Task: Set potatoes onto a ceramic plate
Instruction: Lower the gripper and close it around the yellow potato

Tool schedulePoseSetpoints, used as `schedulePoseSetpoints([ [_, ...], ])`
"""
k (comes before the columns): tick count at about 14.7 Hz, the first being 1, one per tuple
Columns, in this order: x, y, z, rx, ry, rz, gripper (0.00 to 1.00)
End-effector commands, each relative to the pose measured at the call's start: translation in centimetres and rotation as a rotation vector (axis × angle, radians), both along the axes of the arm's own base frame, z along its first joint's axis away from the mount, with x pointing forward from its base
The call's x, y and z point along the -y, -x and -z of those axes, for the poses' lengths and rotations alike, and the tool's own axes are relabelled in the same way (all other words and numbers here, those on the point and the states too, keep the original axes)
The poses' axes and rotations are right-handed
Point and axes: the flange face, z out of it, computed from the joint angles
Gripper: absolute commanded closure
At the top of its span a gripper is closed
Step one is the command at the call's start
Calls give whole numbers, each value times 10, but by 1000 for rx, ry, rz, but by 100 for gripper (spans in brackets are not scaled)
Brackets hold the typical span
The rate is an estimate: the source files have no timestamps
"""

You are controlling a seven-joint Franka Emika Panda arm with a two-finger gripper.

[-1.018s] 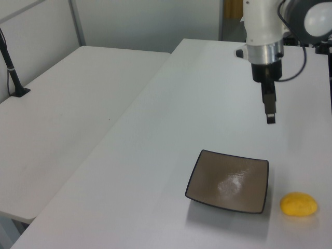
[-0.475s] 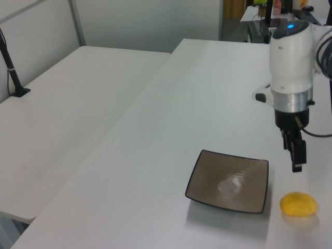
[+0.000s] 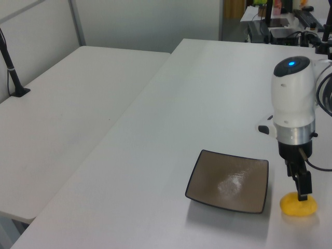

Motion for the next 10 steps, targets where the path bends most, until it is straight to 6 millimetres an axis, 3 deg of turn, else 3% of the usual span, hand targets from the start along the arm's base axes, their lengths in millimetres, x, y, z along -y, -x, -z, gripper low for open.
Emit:
schedulePoseSetpoints([
  [1,-13,7,27,-12,-17,-2,0],
  [7,-13,11,52,-18,12,-33,3],
  [9,-12,12,54,-13,23,-44,45],
  [10,-12,11,53,-10,23,-44,54],
])
